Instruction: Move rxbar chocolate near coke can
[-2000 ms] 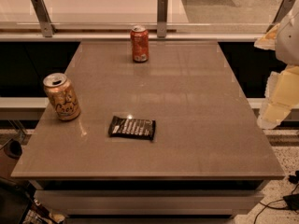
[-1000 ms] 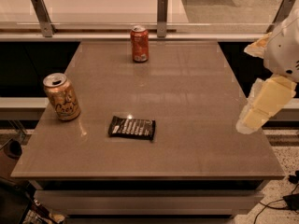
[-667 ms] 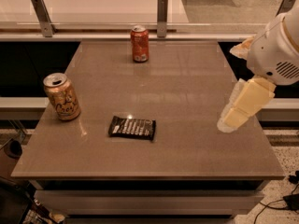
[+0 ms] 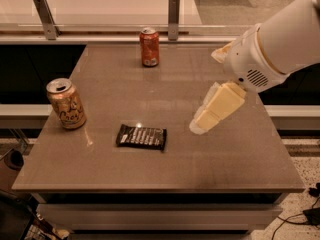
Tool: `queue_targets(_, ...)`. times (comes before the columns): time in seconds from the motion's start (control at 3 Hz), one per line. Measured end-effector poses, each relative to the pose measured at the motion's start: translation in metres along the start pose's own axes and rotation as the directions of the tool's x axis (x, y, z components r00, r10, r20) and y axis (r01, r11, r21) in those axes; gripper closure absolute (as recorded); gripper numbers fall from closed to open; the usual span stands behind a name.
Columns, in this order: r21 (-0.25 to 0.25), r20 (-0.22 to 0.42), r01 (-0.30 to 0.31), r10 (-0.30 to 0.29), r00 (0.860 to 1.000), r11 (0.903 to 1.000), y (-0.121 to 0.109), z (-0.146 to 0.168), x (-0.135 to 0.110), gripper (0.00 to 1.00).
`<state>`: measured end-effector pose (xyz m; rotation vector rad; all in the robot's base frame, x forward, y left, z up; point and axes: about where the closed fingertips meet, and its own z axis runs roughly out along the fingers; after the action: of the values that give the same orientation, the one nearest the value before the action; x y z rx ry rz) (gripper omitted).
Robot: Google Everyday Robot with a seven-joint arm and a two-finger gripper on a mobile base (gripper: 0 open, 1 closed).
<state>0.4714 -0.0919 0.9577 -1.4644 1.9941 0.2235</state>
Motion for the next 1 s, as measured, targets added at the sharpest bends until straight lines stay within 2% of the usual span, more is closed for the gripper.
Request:
queue_targets(0.33,0.000,0.000,0.000,0.000,1.000,1.0000,0.000,0.000,0.000,0.00)
queue_targets(0.67,-0.003,0.058,-0.012,0.012,0.998,0.9999,0.002,0.010,0.010,0.00)
queue_targets(1.0,-0.012,0.159,-0.043,0.044,0.986,0.9990,0.010,0.027,0.029,0.00)
